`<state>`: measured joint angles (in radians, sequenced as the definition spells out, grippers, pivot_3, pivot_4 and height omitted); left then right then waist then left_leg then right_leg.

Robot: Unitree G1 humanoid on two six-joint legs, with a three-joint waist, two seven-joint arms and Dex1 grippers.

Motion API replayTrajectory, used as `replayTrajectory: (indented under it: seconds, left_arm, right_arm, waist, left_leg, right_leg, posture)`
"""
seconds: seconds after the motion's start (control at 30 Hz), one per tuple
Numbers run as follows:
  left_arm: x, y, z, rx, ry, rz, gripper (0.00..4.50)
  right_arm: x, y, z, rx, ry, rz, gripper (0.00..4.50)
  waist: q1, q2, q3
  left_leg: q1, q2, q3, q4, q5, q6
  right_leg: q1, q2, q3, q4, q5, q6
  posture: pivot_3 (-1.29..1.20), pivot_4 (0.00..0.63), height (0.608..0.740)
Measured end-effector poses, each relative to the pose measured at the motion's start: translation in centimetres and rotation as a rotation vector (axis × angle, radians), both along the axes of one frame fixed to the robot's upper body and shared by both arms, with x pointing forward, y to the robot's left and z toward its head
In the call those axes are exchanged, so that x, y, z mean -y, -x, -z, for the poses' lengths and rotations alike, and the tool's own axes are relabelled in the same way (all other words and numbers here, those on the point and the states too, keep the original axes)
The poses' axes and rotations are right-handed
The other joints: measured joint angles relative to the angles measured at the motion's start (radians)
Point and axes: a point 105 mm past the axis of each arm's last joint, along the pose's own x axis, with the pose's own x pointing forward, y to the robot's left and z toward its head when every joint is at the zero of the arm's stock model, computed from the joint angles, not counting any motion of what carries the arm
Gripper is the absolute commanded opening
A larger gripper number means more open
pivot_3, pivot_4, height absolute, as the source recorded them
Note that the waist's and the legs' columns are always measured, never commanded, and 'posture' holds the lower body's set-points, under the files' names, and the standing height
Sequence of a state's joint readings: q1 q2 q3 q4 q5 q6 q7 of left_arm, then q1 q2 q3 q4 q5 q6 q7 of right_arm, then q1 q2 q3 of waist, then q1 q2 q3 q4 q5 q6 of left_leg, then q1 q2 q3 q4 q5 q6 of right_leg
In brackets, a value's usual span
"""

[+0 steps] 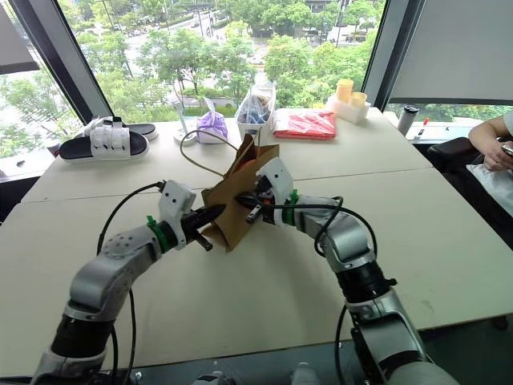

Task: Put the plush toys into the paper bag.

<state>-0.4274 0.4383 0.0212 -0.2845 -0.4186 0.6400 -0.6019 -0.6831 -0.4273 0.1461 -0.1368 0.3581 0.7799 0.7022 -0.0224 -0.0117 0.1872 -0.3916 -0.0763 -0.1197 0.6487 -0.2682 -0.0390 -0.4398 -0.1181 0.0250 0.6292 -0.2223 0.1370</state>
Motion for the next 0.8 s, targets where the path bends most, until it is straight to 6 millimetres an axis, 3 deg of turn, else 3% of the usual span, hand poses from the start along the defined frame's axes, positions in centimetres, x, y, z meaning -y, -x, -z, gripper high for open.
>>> replayTrajectory:
  seconds: [0.17, 0.33, 0.43, 0.53, 0.67, 0.8]
  left_arm:
    - [-1.2, -0.3, -3.2, 0.05, -0.024, 0.18, 0.04]
    - [-0.9, -0.1, -5.5, 0.077, 0.049, 0.423, 0.04]
    - [-1.4, -0.2, -4.8, 0.024, 0.082, 0.511, 0.04]
    - [-2.0, -0.6, -2.9, -0.038, 0.101, 0.562, 0.04]
    - [-1.9, -0.7, -0.6, -0.112, 0.072, 0.643, 0.04]
    - [-1.9, -0.9, 0.5, -0.135, 0.029, 0.699, 0.04]
  right_arm:
    - [6.1, 3.3, 0.0, -0.067, 0.091, 0.02, 0.0]
    - [9.9, 5.3, 0.7, -0.138, 0.139, 0.069, 0.0]
    - [11.5, 5.6, 0.8, -0.145, 0.15, 0.116, 0.0]
    - [12.8, 5.7, 0.5, -0.13, 0.167, 0.159, 0.0]
    - [13.9, 5.6, 0.2, -0.122, 0.182, 0.187, 0.0]
    - [14.8, 5.6, 0.7, -0.144, 0.198, 0.206, 0.0]
  waist:
    - [0.014, 0.0, 0.0]
    - [0.007, 0.0, 0.0]
    - [0.003, 0.0, 0.0]
    - [0.008, 0.0, 0.0]
    - [0.012, -0.001, 0.0]
    - [0.012, -0.001, 0.0]
  left_leg:
    - [0.001, 0.0, 0.0, 0.001, 0.0, 0.001]
    - [0.002, 0.0, 0.0, 0.001, -0.001, 0.002]
    - [0.003, 0.001, 0.001, 0.001, -0.001, 0.002]
    - [0.003, 0.001, 0.001, 0.002, -0.001, 0.002]
    - [0.002, 0.001, 0.001, 0.002, -0.001, 0.002]
    - [0.002, 0.0, 0.001, 0.003, -0.001, 0.002]
  right_leg:
    - [0.004, 0.0, -0.001, -0.002, 0.0, 0.0]
    - [0.005, 0.0, -0.002, -0.003, 0.0, 0.0]
    - [0.005, 0.0, -0.002, -0.002, 0.0, 0.0]
    - [0.005, 0.0, -0.002, -0.002, 0.0, 0.0]
    - [0.006, 0.0, -0.002, -0.002, 0.0, 0.0]
    - [0.006, 0.0, -0.002, -0.002, 0.0, 0.0]
  posture:
    - [0.0, 0.15, 0.74]
    - [0.0, 0.15, 0.74]
    - [0.0, 0.15, 0.74]
    - [0.0, 0.15, 0.74]
    - [0.0, 0.15, 0.74]
    - [0.0, 0.15, 0.74]
